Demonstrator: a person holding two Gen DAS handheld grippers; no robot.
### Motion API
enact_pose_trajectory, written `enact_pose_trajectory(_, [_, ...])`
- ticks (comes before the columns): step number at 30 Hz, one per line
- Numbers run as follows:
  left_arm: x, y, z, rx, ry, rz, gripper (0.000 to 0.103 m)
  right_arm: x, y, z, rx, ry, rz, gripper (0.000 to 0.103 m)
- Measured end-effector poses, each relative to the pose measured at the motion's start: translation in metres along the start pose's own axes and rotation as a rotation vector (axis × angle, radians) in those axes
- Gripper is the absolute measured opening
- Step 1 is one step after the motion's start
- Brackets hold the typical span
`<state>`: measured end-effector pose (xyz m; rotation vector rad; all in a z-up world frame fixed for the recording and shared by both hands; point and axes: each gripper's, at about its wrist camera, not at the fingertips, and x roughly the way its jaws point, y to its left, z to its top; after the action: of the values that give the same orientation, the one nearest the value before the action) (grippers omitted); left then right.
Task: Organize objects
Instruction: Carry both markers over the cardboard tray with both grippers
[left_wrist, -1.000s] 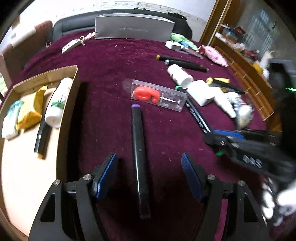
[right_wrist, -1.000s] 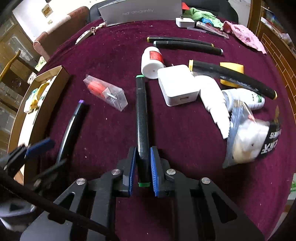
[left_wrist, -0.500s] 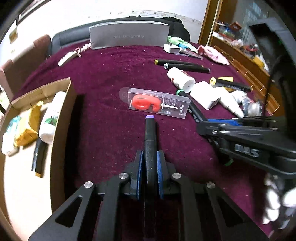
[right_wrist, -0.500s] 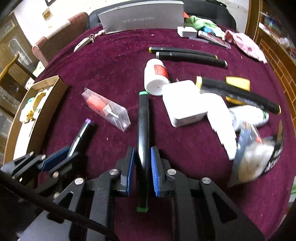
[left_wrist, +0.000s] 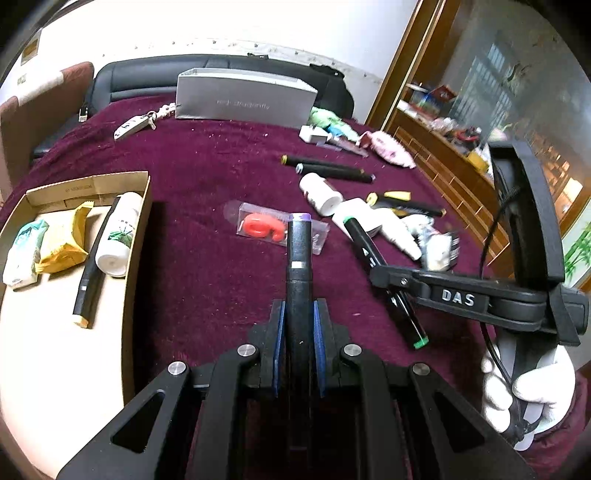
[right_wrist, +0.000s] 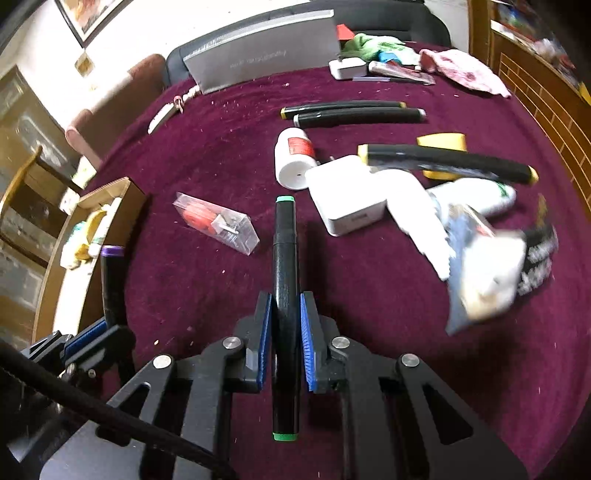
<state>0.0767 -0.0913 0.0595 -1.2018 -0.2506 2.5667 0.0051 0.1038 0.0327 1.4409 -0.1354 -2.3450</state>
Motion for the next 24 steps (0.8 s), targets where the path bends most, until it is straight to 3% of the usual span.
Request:
enact_pose_trajectory(9, [-0.050,0.005,-0.002,-0.007,-0.160,-0.063,0.012,-0.043,0.010,-0.015,0.010,-0.080,0.063,0.013])
enact_pose_trajectory(18, [-0.101,0.038,0.002,-0.048,-0.262,-0.027,0.012,-0.066,0.050,-0.015,-0.047,-0.124,0.145,0.013])
enact_pose_trajectory(24, [-0.126,0.083,0.004,-0.085,-0.299,0.059,0.012,-0.066,0.092,-0.003,-0.086,-0.105,0.249,0.013])
